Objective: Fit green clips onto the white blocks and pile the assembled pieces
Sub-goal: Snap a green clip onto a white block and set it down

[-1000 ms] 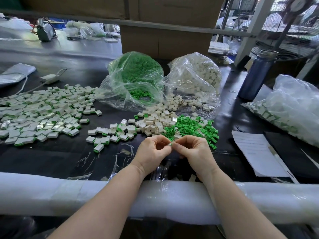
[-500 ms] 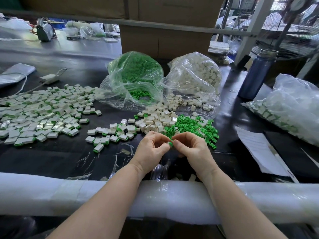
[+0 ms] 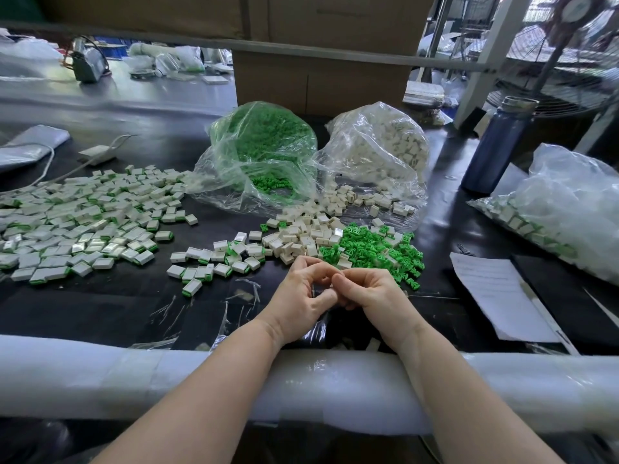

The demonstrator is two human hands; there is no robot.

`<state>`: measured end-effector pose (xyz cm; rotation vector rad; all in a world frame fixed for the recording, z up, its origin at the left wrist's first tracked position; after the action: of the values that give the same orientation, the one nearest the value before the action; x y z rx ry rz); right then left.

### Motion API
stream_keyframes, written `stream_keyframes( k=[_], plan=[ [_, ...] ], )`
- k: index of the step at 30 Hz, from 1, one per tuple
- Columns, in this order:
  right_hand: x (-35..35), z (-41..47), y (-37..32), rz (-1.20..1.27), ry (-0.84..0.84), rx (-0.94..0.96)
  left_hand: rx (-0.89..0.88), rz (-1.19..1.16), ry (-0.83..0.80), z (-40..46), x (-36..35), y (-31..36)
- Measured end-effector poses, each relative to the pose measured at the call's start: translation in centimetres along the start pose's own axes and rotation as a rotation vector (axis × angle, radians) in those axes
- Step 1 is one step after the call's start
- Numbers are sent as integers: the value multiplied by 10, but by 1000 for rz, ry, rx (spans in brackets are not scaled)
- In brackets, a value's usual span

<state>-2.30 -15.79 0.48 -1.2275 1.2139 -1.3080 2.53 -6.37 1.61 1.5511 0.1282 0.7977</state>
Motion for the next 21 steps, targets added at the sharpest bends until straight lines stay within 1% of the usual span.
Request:
stream_keyframes(
  k=[11,21],
  plan=[
    [2,-4,-3,61,59,-6,13,92,-40,2,-4,-2],
    [2,-4,-2,102,55,-7,56,156,-59,1,-6,-2]
  ],
)
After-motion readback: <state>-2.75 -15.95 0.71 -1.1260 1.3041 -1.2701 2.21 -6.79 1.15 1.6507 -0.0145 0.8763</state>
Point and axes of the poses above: each hand's wrist, its own z-axis towards the middle knuckle, its own x-axis out of the back of the hand, y = z × x, the point moved 7 cm from there along z, towards the middle knuckle, and after that the axes turned 12 degrees about -y, right-handed, at the moved point
